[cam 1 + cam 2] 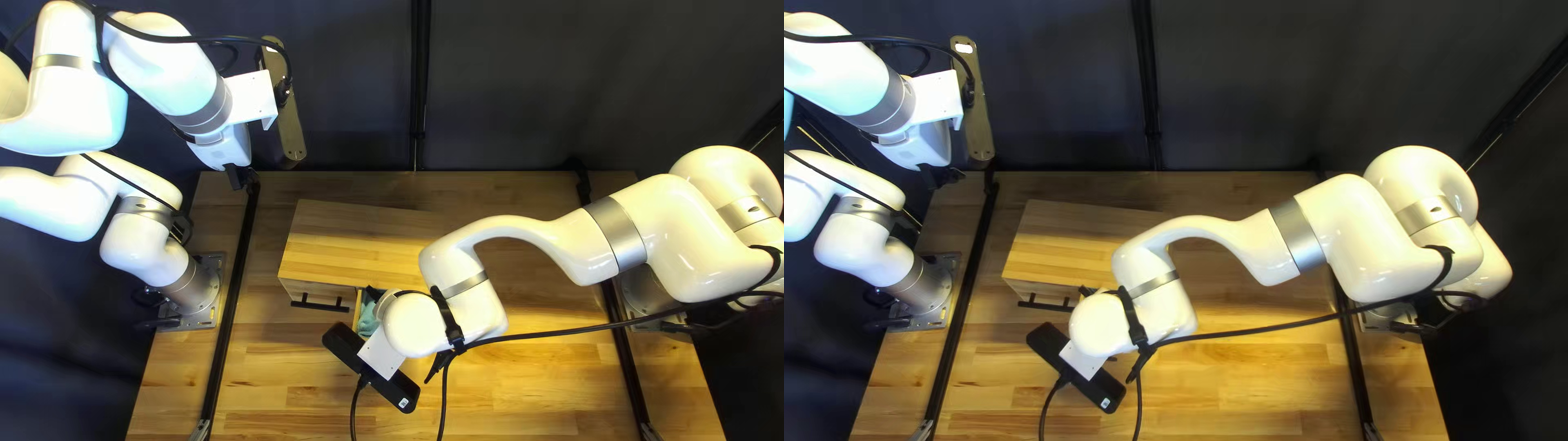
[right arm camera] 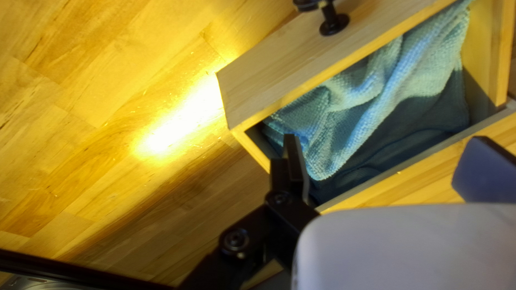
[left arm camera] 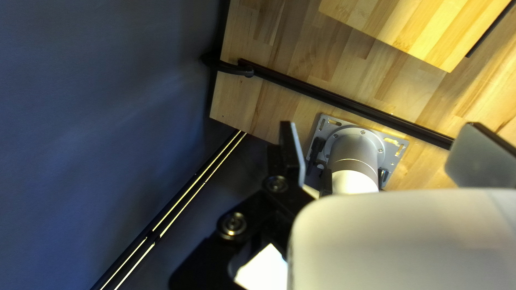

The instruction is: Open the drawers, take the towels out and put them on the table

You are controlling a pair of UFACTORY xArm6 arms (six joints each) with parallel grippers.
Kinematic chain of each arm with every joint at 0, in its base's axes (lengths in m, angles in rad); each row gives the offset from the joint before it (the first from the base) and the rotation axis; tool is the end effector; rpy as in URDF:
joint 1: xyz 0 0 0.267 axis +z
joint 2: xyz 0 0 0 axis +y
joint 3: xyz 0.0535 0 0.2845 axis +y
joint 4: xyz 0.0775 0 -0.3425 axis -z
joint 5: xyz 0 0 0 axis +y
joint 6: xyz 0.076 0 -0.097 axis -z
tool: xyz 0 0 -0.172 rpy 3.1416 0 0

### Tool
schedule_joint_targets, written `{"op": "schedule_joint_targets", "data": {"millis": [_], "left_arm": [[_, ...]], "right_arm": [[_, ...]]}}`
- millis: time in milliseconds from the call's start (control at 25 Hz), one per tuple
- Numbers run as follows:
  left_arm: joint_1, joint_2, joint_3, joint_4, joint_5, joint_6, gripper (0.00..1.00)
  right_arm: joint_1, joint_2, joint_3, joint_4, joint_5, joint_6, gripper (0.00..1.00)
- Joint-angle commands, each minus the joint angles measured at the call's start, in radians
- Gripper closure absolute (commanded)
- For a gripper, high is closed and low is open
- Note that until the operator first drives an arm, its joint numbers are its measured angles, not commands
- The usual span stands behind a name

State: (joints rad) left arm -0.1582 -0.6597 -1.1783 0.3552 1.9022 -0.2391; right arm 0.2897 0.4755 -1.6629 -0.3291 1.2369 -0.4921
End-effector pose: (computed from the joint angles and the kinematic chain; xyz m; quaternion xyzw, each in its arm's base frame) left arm 0.2442 0.0593 0.4333 -0.9809 -0.0918 -0.0023 0.1717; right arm 0.5881 0.0980 0.1782 0.8899 0.4289 -0.0398 0.1501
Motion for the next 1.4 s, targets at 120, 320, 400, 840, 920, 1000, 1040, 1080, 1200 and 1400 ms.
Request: {"op": "schedule_joint_targets", "data": {"millis": [120,320,400,840,920,1000,1040,1080,1200,1400], "left_arm": [[0.0,0.0,0.0,0.0,0.0,0.0,0.0],[0.0,0.0,0.0,0.0,0.0,0.0,0.0],[0.0,0.0,0.0,0.0,0.0,0.0,0.0],[0.0,0.0,0.0,0.0,0.0,0.0,0.0],[0.0,0.0,0.0,0.0,0.0,0.0,0.0],[0.0,0.0,0.0,0.0,0.0,0.0,0.0],[0.0,0.0,0.0,0.0,0.0,0.0,0.0],[0.0,0.0,0.0,0.0,0.0,0.0,0.0],[0.0,0.0,0.0,0.0,0.0,0.0,0.0],[0.0,0.0,0.0,0.0,0.0,0.0,0.0]], "right_arm": [[-0.028,0.0,0.013,0.037,-0.039,-0.045,0.0],[-0.033,0.005,0.017,0.053,-0.053,-0.065,0.0],[-0.036,0.009,0.017,0.059,-0.059,-0.073,0.0],[-0.048,0.02,0.007,0.074,-0.062,-0.102,0.0],[-0.049,0.023,0.003,0.076,-0.061,-0.107,0.0],[-0.052,0.026,-0.001,0.08,-0.06,-0.113,0.0],[-0.053,0.029,-0.005,0.081,-0.058,-0.115,0.0],[-0.055,0.031,-0.009,0.082,-0.056,-0.119,0.0],[-0.057,0.032,-0.011,0.086,-0.056,-0.123,0.0],[-0.062,0.039,-0.008,0.098,-0.067,-0.139,0.07]]}}
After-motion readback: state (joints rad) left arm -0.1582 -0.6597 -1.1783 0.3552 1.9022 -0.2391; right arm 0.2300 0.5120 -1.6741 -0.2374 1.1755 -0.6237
